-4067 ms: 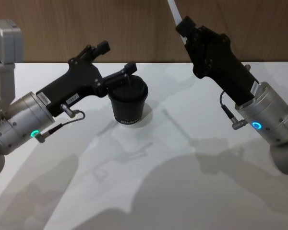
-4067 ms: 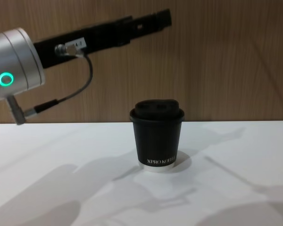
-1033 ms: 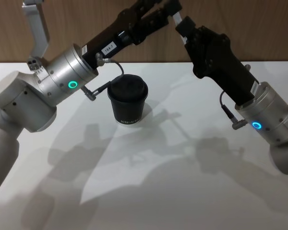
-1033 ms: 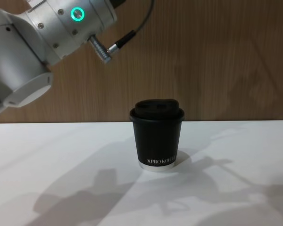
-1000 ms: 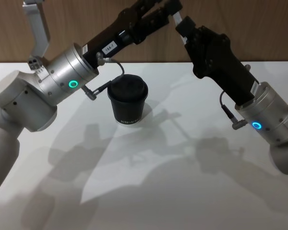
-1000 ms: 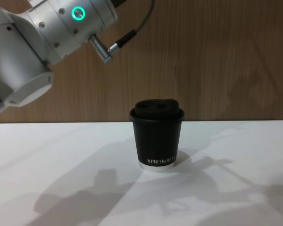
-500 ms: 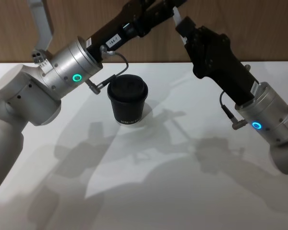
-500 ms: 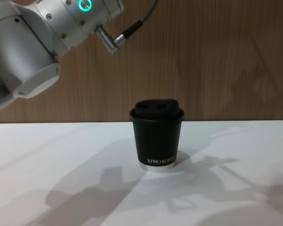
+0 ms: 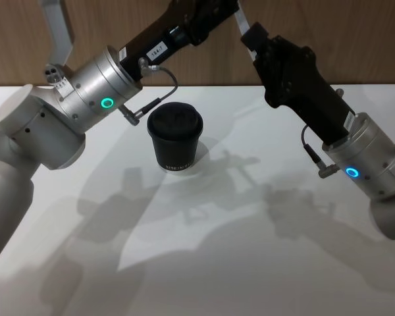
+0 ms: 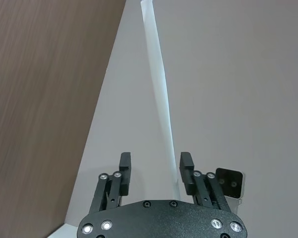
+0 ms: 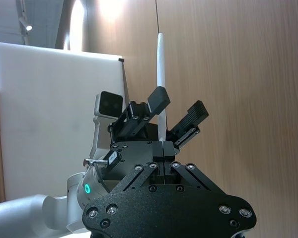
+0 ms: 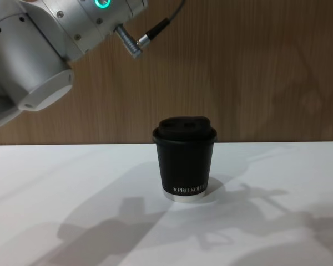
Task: Pick up the straw with one hand, pass it to the other hand, and insert it into the cup.
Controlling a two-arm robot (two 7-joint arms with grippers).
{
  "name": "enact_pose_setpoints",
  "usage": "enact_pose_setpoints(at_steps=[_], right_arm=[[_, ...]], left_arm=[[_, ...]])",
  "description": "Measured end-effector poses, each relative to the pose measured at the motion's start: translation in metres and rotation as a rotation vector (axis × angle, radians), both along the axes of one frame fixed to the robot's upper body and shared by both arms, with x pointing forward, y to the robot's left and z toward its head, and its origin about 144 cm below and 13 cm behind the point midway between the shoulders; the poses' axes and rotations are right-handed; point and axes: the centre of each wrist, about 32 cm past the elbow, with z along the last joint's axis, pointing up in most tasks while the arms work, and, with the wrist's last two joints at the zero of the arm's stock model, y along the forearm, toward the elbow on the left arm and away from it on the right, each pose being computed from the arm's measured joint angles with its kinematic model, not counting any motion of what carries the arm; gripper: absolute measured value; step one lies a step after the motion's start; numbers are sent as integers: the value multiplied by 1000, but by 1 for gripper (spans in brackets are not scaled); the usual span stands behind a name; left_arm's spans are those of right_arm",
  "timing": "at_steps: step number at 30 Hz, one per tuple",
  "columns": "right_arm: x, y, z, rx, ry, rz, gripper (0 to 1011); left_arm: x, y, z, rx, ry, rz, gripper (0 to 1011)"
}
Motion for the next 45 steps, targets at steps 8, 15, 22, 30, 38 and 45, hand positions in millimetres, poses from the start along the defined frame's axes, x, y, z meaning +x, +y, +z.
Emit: enact_pose_setpoints(at_steps=[8, 15, 22, 30, 38, 45], right_arm=[[0, 0, 0, 0, 0, 0, 6], [0, 0, 0, 0, 0, 0, 6], [0, 0, 0, 0, 0, 0, 6], [0, 0, 0, 0, 0, 0, 88], [0, 0, 0, 0, 0, 1, 334], [0, 0, 0, 0, 0, 1, 572]], left_arm=[[1, -1, 0, -7, -8, -1, 382], [2, -1, 0, -8, -12, 0, 163], [3, -2, 0, -6, -15, 2, 96], [3, -2, 0, -3, -16, 8, 50], [2, 0, 0, 5, -16, 34, 6], [-1, 3, 0, 27, -29, 95, 6]])
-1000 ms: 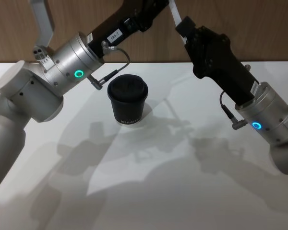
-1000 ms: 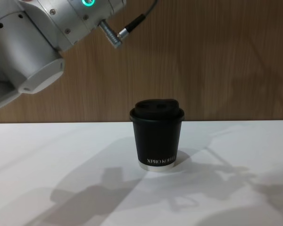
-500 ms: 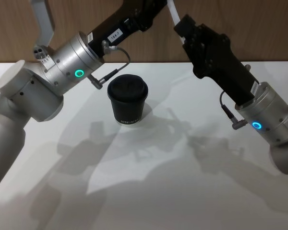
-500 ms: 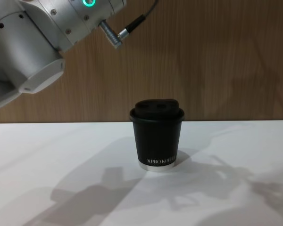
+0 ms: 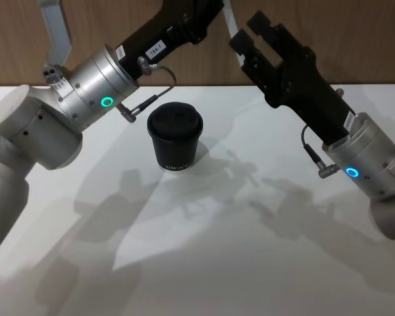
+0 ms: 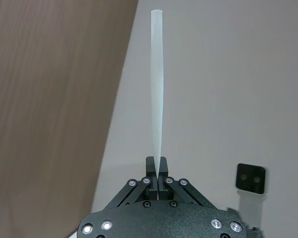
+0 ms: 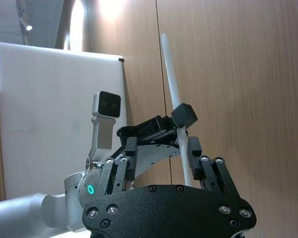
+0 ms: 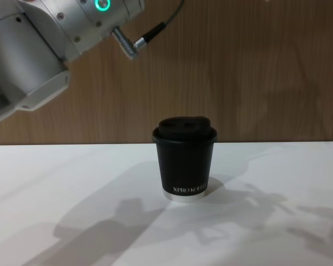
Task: Pick up the straw with one hand, pass it to the other hand, and insert it into the cup.
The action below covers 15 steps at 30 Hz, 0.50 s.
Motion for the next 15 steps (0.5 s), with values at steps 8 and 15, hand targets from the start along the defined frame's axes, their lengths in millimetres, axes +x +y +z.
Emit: enact_pose_setpoints(at_steps=[8, 15], right_arm=[[0, 0, 0, 0, 0, 0, 824], [0, 0, 0, 0, 0, 0, 965]], left_arm=[[-6, 7, -1, 46, -19, 93, 6], [-13, 16, -3, 126, -38, 196, 6]])
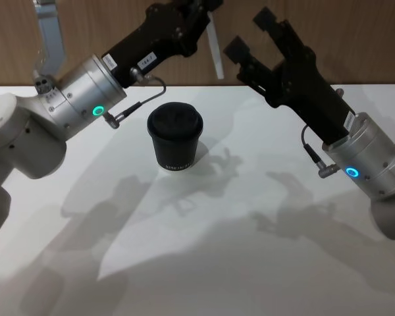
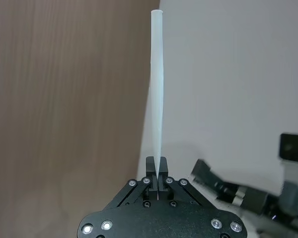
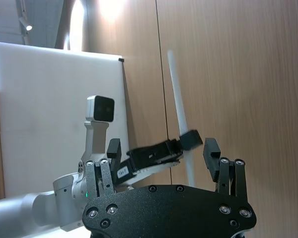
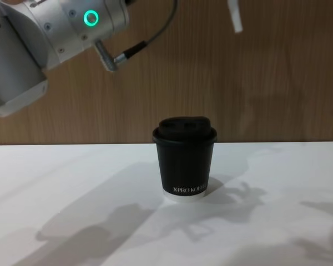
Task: Pick up the straw with one hand, pass it to the other hand, and insert it into the cup.
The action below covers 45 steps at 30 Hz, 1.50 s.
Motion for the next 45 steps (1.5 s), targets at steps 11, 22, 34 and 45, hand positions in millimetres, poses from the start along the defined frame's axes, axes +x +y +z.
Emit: enact_pose_setpoints(at_steps=[11, 22, 34, 45], right_arm=[[0, 0, 0, 0, 0, 0, 1001], [0, 0, 0, 0, 0, 0, 1001], [0, 0, 0, 0, 0, 0, 1001], [0, 0, 0, 0, 0, 0, 1001]], left_arm=[[-7, 6, -7, 136, -4, 127, 6], [-9, 13, -13, 234, 10, 213, 7], [-11, 23, -14, 282, 14, 260, 6], [-12, 29, -15, 303, 22, 290, 6]])
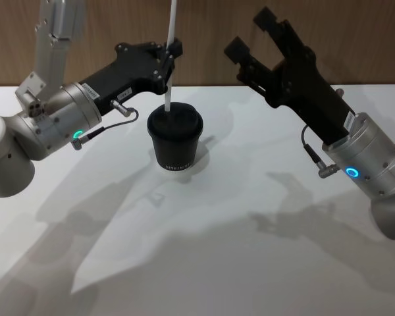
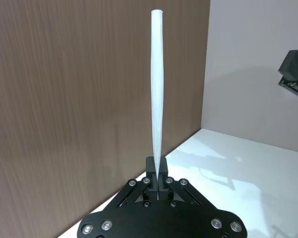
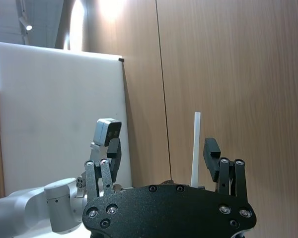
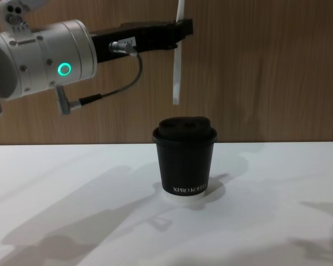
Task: Pick up the straw with one hand, pass it to the other hand, and insert it into the cup.
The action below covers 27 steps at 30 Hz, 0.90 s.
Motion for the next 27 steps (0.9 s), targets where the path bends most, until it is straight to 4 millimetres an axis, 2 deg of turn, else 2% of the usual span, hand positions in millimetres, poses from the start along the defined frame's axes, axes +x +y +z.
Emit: enact_pose_setpoints(at_steps=[27], right_arm=[[0, 0, 0, 0, 0, 0, 1001]], left_arm=[[10, 2, -10, 5, 48, 42, 6]])
